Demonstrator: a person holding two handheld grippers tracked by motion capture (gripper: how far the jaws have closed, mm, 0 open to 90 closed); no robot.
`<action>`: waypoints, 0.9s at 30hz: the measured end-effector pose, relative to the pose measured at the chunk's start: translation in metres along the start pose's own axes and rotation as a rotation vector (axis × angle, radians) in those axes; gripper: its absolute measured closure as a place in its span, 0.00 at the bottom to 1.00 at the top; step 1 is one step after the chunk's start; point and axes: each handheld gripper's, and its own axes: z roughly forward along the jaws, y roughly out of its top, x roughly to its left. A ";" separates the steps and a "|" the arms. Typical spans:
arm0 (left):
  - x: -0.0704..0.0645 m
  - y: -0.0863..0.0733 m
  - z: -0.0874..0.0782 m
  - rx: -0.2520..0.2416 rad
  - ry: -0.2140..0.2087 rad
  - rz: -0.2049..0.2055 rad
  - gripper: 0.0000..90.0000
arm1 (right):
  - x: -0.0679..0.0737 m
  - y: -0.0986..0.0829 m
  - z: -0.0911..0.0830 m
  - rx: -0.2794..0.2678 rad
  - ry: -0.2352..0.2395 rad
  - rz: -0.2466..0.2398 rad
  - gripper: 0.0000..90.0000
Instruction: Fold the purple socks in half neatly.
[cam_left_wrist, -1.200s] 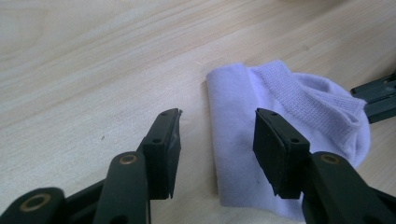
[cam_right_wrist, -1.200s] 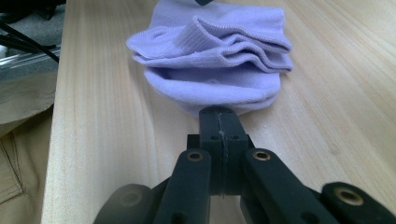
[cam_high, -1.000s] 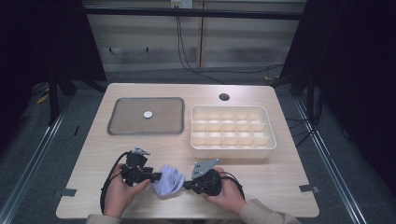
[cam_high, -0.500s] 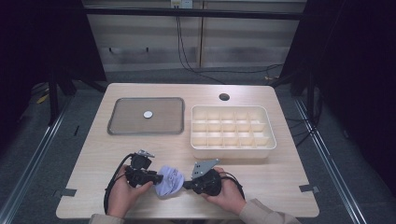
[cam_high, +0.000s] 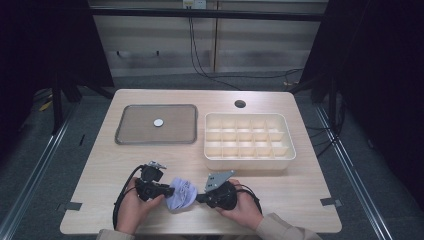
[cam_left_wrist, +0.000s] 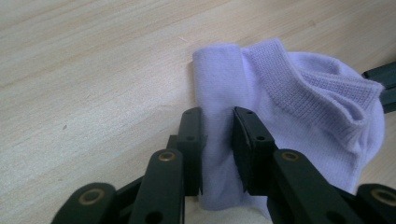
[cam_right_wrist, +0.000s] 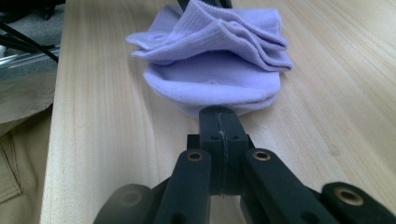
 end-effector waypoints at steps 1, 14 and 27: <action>-0.001 0.000 0.000 0.003 -0.002 -0.001 0.84 | 0.000 0.000 0.000 -0.001 0.000 -0.001 1.00; -0.005 0.003 -0.003 0.015 -0.001 -0.011 0.92 | 0.000 0.000 0.000 0.000 0.002 0.000 1.00; -0.011 0.006 -0.011 0.004 -0.011 0.018 0.91 | 0.000 0.000 0.000 0.001 0.002 -0.003 1.00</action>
